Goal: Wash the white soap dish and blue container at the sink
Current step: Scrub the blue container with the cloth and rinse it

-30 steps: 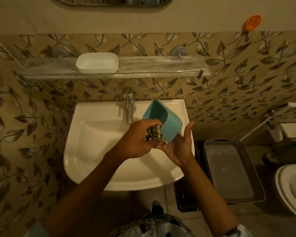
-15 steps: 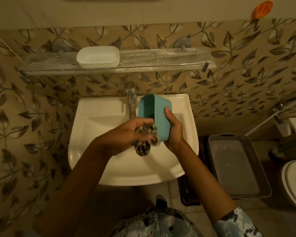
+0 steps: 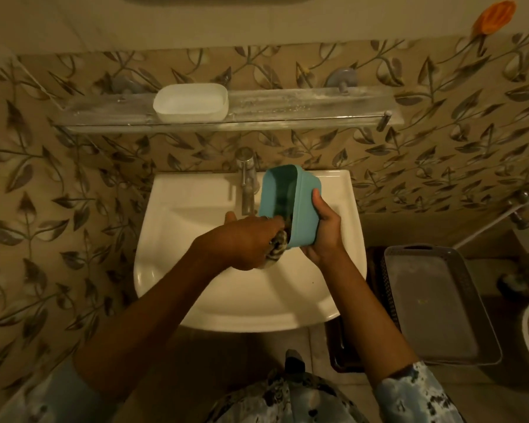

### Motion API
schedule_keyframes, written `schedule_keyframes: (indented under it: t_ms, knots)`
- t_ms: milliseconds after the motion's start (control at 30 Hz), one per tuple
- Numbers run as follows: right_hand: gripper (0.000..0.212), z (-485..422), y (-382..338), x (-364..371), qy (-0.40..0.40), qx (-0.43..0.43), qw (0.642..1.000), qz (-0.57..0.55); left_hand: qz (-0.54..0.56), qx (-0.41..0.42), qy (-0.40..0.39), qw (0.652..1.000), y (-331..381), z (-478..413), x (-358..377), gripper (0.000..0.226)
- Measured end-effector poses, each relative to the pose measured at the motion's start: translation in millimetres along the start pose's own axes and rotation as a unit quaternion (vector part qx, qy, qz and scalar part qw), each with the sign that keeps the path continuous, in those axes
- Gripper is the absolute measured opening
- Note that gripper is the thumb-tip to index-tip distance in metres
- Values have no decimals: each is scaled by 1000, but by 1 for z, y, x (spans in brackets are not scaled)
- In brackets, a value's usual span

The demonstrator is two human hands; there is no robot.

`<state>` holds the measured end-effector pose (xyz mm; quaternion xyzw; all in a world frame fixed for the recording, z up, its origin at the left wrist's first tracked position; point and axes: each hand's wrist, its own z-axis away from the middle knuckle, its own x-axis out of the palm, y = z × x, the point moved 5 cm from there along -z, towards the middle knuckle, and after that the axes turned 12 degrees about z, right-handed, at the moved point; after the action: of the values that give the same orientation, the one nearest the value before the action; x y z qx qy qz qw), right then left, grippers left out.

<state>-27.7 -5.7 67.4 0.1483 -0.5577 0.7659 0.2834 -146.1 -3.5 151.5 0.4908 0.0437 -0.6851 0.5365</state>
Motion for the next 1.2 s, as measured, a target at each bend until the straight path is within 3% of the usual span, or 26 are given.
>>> schedule_keyframes:
  t_ms: [67,133,200,267,400,433,467,500,567,633,733,767,800,867,1000,1067,1133,1200]
  knots:
    - [60,-1,-5,1,0,-11,1000,-5,29,1,10,1000,1,-3,0,50]
    - [66,1,-3,3,5,-18,1000,15,183,26,-29,982,5,-6,-2,47]
    - [72,3,3,3,9,-31,999,17,362,8,-21,932,3,-5,-6,44]
    - [69,5,2,0,7,-66,998,6,547,-28,-18,836,0,-6,-3,43]
    - [54,12,5,5,-43,-154,986,53,822,-60,-12,566,0,-14,-4,42]
    - [57,15,11,8,-47,-146,986,68,856,-70,-2,512,-2,-17,-6,44]
    - [58,17,17,8,-44,-135,987,80,872,-77,7,484,-2,-18,-6,47]
    - [58,18,22,5,-37,-128,987,92,870,-81,21,486,-1,-20,-4,49]
    - [60,19,25,0,-24,-116,985,123,829,-79,67,549,-4,-21,9,48]
    - [58,19,22,-5,-30,-111,984,136,755,-58,119,642,-7,-21,20,43]
    - [48,14,11,-12,-31,-105,988,105,539,49,76,837,0,-13,26,17]
    - [47,12,7,-13,-35,-104,988,106,466,67,53,880,-1,-11,31,14]
    - [47,10,3,-14,-40,-103,987,120,424,79,38,902,-4,-8,35,14]
    - [45,7,0,-16,-33,-90,986,137,385,114,19,916,-9,1,35,13]
    - [65,3,-1,-43,91,-29,995,-4,213,162,44,963,-45,10,9,32]
    - [65,0,-6,-57,122,-33,992,-27,248,115,80,958,-83,6,-2,26]
    - [65,0,-9,-64,125,-38,991,-18,292,6,169,941,-131,-10,-11,17]
    - [69,0,-6,-65,120,-27,992,-15,294,-118,258,913,-174,-30,-20,21]
